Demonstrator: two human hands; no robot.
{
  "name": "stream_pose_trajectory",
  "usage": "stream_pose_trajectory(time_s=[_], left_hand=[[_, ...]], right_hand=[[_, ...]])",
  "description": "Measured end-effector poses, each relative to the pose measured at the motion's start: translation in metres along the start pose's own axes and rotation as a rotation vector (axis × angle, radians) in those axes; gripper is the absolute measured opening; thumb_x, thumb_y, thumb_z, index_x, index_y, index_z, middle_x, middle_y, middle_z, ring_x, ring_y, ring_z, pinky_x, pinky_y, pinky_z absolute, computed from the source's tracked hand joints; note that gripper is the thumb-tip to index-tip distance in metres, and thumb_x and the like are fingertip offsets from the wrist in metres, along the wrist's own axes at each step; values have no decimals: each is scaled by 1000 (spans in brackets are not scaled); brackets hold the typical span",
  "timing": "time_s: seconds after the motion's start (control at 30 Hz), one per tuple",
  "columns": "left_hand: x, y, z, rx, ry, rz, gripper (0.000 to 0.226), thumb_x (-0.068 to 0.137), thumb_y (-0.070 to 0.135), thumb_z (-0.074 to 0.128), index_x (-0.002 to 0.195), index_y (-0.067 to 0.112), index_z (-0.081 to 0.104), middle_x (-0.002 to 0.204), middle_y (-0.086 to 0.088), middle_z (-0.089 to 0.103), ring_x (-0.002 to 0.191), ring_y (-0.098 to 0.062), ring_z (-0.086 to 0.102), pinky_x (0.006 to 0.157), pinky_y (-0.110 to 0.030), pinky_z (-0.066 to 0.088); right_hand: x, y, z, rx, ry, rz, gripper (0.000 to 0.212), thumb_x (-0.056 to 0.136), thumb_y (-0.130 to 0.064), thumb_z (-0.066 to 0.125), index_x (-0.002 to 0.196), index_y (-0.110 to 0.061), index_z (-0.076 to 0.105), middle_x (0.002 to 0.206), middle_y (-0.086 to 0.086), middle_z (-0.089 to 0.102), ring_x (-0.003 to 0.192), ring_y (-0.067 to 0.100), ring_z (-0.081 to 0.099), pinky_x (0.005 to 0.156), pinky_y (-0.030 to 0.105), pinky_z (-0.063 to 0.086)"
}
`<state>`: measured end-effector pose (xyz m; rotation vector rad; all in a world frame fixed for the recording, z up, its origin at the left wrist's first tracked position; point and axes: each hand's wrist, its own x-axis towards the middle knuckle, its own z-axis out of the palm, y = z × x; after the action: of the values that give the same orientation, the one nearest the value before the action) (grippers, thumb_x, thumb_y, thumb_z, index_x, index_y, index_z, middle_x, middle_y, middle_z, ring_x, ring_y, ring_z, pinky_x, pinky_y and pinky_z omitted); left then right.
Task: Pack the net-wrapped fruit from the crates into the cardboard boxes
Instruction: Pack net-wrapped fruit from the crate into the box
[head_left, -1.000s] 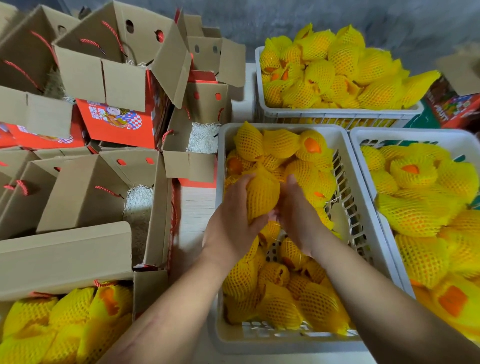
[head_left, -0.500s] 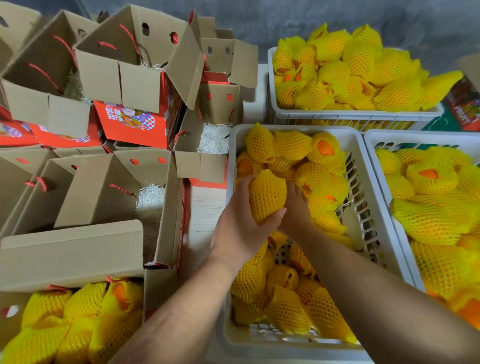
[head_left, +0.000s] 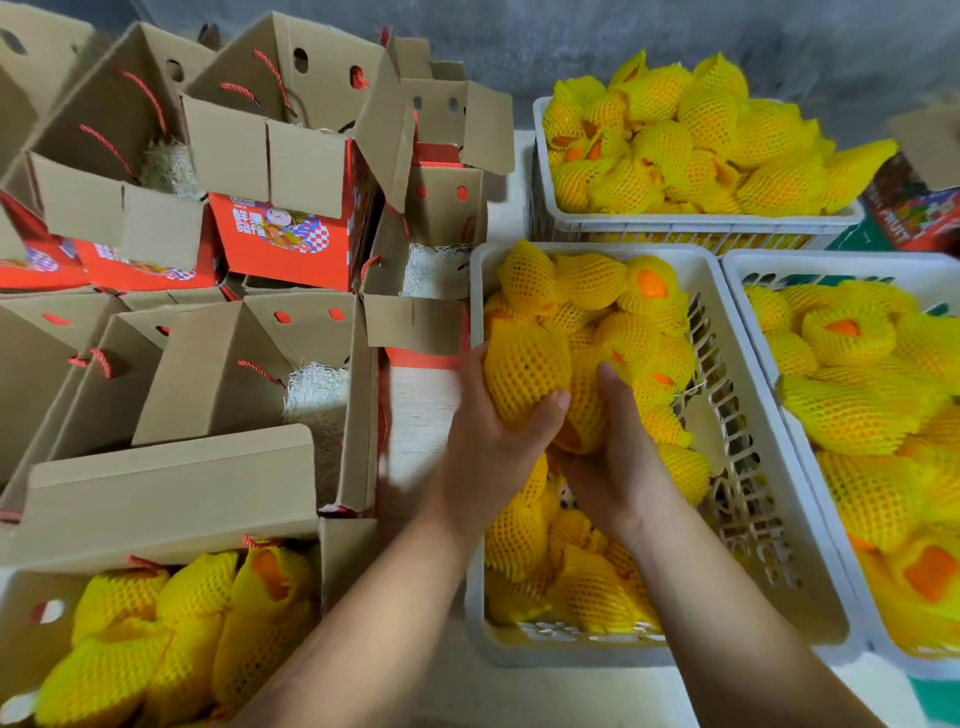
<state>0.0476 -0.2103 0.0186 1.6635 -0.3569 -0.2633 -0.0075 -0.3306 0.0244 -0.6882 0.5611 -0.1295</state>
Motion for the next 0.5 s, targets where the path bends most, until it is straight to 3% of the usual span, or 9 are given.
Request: stream_pose_trajectory(time_s=[0.07, 0.13, 0.2, 0.27, 0.37, 0.43, 0.5], left_hand=[[-13, 4, -15, -86, 67, 13, 63, 84, 37, 81, 133, 44, 43, 118, 24, 65, 104, 2, 67, 86, -29, 60], [-25, 6, -43, -103, 119, 11, 57, 82, 41, 79, 127, 44, 45, 113, 33, 64, 100, 8, 65, 80, -15, 54], [-37, 6, -78, -154, 165, -75, 53, 78, 58, 70, 124, 42, 49, 109, 30, 67, 99, 7, 65, 86, -24, 53], [-52, 0, -116, -268, 195, -198, 52, 80, 59, 62, 126, 36, 53, 106, 23, 71, 98, 2, 68, 91, -34, 51], [-86, -1, -184, -240, 161, -296, 62, 77, 72, 57, 129, 40, 52, 112, 15, 71, 106, -8, 68, 98, -44, 53], [-109, -4, -239, -226, 123, -299, 54, 81, 73, 62, 127, 46, 53, 116, 19, 70, 112, -8, 67, 101, -41, 55], [-126, -6, -296, -139, 85, -266, 46, 88, 64, 67, 128, 43, 55, 117, 24, 69, 111, -3, 68, 97, -31, 56]], right_hand=[[-12, 12, 17, -38, -14, -43, 59, 91, -43, 62, 143, -16, 55, 138, 12, 64, 127, 30, 61, 108, 50, 47], [-25, 32, 36, -135, -26, -116, 59, 93, -36, 65, 145, -13, 51, 137, 13, 65, 126, 31, 62, 100, 49, 53], [-37, 56, 58, -213, -40, -190, 57, 93, -28, 69, 143, -9, 50, 132, 15, 66, 121, 34, 64, 95, 50, 55], [-47, 83, 82, -282, -39, -227, 55, 90, -24, 72, 139, -8, 52, 127, 19, 67, 119, 38, 64, 100, 55, 53], [-62, 130, 120, -318, -135, -191, 41, 97, -20, 66, 137, -22, 56, 131, 19, 65, 123, 38, 61, 105, 58, 48], [-72, 164, 145, -211, -223, -60, 43, 96, -20, 54, 137, -30, 59, 135, 19, 63, 126, 37, 60, 100, 49, 54], [-80, 199, 166, -185, -257, 64, 51, 93, -23, 50, 143, -18, 54, 138, 20, 61, 126, 34, 60, 84, 36, 60]])
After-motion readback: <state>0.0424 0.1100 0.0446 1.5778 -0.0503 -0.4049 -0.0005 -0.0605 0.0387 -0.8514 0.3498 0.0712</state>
